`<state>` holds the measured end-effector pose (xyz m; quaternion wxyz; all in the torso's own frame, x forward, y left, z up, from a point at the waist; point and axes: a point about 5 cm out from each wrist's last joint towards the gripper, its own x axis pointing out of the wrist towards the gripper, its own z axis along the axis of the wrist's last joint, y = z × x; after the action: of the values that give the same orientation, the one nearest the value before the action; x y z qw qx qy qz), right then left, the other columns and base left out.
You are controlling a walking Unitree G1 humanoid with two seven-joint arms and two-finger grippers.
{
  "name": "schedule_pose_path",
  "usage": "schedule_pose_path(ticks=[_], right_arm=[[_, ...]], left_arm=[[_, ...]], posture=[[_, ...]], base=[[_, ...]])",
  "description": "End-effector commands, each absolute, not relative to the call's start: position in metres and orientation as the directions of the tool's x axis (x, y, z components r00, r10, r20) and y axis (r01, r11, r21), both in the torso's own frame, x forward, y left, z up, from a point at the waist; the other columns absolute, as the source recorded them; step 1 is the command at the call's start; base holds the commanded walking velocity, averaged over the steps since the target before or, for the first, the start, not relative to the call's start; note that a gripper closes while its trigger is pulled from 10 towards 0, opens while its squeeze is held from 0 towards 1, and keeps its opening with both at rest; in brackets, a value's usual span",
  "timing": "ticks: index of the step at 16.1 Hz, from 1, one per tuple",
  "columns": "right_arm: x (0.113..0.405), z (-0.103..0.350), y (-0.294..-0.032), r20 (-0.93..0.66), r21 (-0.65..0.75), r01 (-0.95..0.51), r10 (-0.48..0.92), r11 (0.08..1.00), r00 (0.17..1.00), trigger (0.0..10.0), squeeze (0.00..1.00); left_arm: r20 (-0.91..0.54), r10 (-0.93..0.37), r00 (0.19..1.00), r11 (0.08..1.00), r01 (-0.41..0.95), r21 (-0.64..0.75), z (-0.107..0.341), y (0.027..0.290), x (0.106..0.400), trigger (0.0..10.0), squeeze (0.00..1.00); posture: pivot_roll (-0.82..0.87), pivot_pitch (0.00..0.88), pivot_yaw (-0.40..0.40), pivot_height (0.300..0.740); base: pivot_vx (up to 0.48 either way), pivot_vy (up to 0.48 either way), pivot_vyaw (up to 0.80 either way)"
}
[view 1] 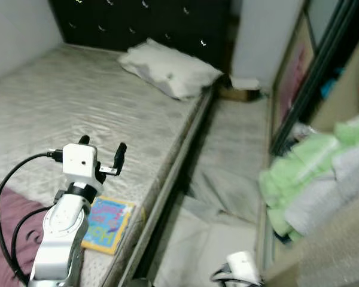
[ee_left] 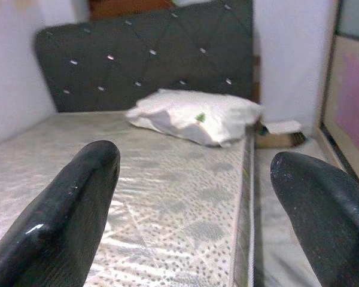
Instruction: Clean up the room
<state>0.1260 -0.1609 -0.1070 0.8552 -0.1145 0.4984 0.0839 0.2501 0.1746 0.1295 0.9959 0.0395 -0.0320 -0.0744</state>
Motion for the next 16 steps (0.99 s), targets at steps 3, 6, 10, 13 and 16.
schedule_pose_path(ticks=[3,6,10,13,16], right_arm=[[0.118,-0.11,-0.155,-0.883,-0.124,-0.302,0.033,0.945,0.469,10.0,0.0],[0.123,-0.109,-0.138,-0.871,-0.123,-0.33,0.058,0.936,0.488,10.0,0.0],[0.129,-0.101,-0.196,-0.848,-0.173,-0.315,0.022,0.933,0.53,10.0,0.0],[0.13,-0.098,-0.199,-0.823,-0.202,-0.319,0.016,0.926,0.568,10.0,0.0],[0.131,-0.095,-0.204,-0.789,-0.218,-0.307,0.017,0.926,0.614,10.0,0.0]], left_arm=[[0.063,-0.174,0.983,0.982,0.167,0.092,0.132,0.17,0.251,10.0,0.0],[0.06,-0.173,0.983,0.982,0.167,0.092,0.132,0.17,0.252,10.0,0.0],[0.055,-0.169,0.984,0.983,0.163,0.089,0.132,0.17,0.252,10.0,0.0],[0.052,-0.166,0.985,0.983,0.161,0.086,0.131,0.17,0.252,10.0,0.0],[0.045,-0.168,0.985,0.983,0.164,0.083,0.13,0.169,0.253,10.0,0.0]], posture=[[0.0,0.0,0.012,0.74],[0.01,0.0,0.013,0.74],[0.01,0.0,0.009,0.74],[0.01,0.0,0.009,0.74],[0.01,0.0,0.011,0.74]], base=[[0.0,0.0,0.79],[0.0,0.0,0.8],[0.0,0.0,0.8],[0.0,0.0,0.8],[0.0,0.0,0.79]])
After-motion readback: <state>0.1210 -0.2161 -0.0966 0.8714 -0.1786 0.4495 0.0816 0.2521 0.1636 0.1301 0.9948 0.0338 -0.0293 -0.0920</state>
